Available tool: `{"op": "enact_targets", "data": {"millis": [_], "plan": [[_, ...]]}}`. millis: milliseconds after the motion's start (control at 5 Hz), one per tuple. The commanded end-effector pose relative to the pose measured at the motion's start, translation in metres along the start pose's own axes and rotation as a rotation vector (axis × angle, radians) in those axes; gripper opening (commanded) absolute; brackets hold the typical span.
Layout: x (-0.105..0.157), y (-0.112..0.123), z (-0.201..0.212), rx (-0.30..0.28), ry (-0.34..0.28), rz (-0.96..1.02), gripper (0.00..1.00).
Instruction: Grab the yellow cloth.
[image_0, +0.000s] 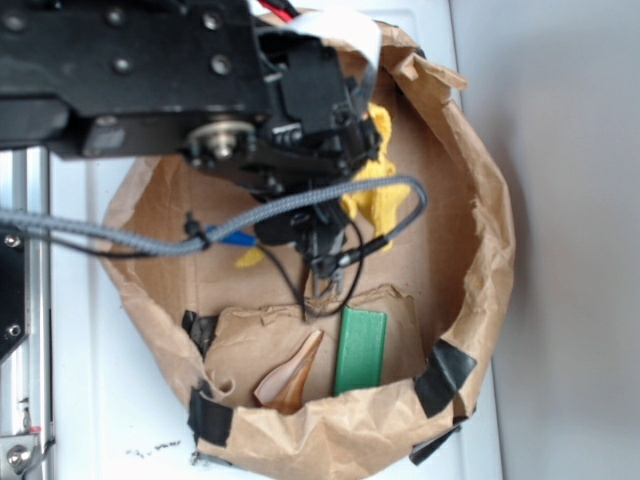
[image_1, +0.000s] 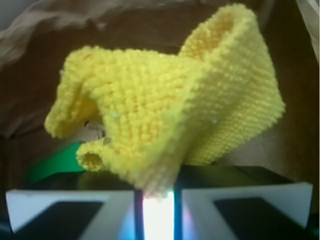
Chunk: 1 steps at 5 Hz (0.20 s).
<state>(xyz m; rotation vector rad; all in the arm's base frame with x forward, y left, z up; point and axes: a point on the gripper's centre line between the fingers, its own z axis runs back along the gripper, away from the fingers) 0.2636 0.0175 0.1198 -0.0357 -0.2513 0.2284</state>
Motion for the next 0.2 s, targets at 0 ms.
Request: {"op": "enact_targets", "data": {"millis": [0], "plan": [[0.0084,-0.0026,0.0093,0.069,-0.077,-0.093,0.0]]}}
